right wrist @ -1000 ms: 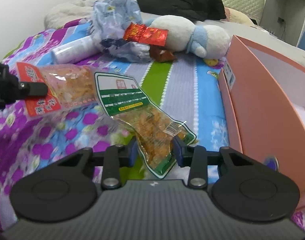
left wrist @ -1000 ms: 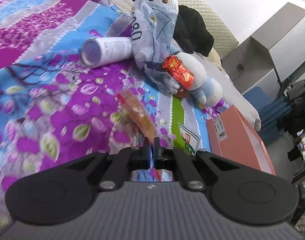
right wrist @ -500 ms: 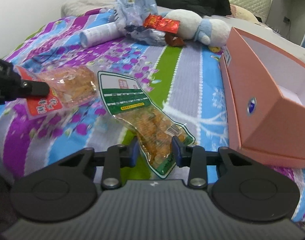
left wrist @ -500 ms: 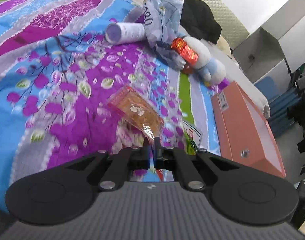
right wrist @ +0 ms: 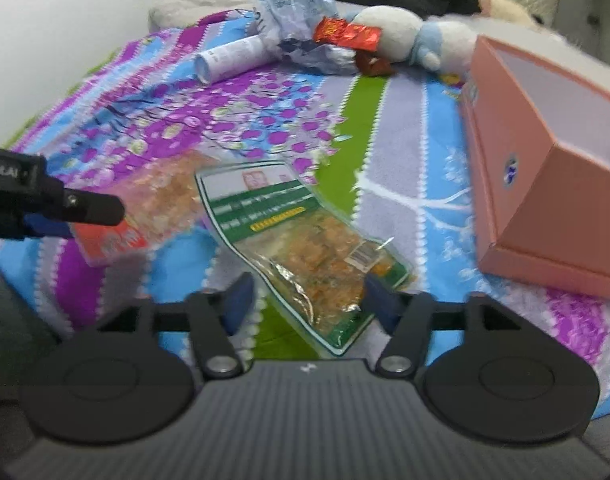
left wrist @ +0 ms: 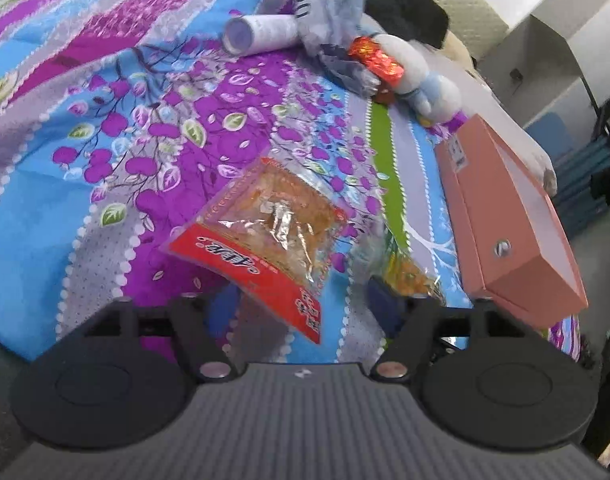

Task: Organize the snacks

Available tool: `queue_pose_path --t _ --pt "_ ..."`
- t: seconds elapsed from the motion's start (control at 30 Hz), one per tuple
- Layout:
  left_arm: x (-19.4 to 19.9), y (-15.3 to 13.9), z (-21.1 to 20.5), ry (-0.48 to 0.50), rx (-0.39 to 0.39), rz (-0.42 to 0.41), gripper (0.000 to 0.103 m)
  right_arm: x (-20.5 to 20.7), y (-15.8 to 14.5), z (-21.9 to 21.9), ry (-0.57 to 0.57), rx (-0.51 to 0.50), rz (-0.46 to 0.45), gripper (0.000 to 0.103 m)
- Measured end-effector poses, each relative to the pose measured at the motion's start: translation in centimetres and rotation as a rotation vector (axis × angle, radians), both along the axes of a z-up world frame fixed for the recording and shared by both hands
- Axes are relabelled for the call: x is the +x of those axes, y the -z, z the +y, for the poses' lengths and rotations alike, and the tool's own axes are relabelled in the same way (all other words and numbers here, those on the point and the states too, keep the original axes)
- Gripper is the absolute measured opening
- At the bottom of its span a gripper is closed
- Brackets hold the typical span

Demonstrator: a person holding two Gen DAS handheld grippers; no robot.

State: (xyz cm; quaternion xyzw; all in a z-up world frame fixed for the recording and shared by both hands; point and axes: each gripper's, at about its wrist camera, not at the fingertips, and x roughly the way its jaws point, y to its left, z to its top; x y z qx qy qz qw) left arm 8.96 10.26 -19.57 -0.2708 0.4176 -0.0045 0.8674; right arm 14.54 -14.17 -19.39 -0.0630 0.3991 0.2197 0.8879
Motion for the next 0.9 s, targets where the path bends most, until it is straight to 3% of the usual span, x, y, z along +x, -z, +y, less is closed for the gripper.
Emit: queue_pose_path --t 0.07,0.23,0.5,0.67,0.73,0.9 --pt "0.0 -0.4 -0.4 0.016 0.022 0.015 0.087 -0.2 -0.1 -0.1 -0.022 0.009 -0.003 0.081" --pt "0.3 -1.8 -0.9 0.036 0.087 0.014 0.094 0.4 -0.1 -0.8 -0.036 0.037 -0.018 0.081" --pt "0.8 -3.4 -1.4 0.102 0.202 0.003 0.098 2.4 0.9 -1.1 -0.042 -0.005 -0.05 0.083" --pt "2.3 -2.5 -1.2 0.137 0.274 0.005 0.098 3.3 2.0 -0.7 -0.083 -0.054 -0.053 0.086" --pt "3.4 -1.8 -1.1 0.153 0.291 0.015 0.098 3.4 2.3 -0.7 -0.086 -0.061 -0.058 0.095" --pt "5.8 -0.2 -0.8 0.196 0.322 0.034 0.098 3.6 3.0 -0.5 -0.124 -0.046 -0.014 0.099"
